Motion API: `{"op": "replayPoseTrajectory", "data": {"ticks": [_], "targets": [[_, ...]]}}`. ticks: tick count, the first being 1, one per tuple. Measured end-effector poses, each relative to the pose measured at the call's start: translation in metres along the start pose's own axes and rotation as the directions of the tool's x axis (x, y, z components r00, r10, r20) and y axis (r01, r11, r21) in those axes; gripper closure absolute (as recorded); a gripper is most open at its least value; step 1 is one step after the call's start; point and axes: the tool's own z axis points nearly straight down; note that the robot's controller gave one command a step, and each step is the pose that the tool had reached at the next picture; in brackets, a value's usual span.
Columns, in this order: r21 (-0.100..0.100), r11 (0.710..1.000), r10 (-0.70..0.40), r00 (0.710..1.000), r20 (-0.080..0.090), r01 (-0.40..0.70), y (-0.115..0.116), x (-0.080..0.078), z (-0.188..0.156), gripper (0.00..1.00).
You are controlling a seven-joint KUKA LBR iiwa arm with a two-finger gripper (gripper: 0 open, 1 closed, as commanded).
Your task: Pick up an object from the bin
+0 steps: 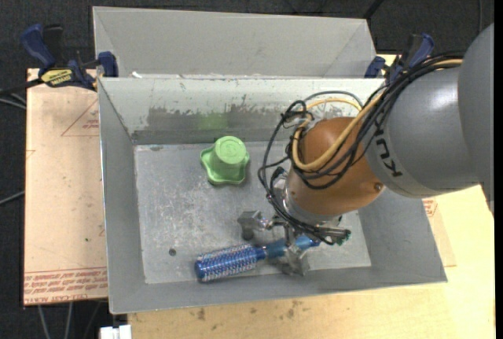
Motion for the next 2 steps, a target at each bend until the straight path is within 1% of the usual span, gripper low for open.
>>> {"op": "replayPoseTrajectory", "data": {"ticks": [1, 2], "targets": [[0.002, 1.000, 0.003, 1.000, 0.005, -0.003, -0.0007, -0.0018, -0.0008, 0.00], [-0.001, 1.000, 0.004, 1.000, 0.002, -0.004, 0.0000, -0.0006, -0.0001, 1.00]]}}
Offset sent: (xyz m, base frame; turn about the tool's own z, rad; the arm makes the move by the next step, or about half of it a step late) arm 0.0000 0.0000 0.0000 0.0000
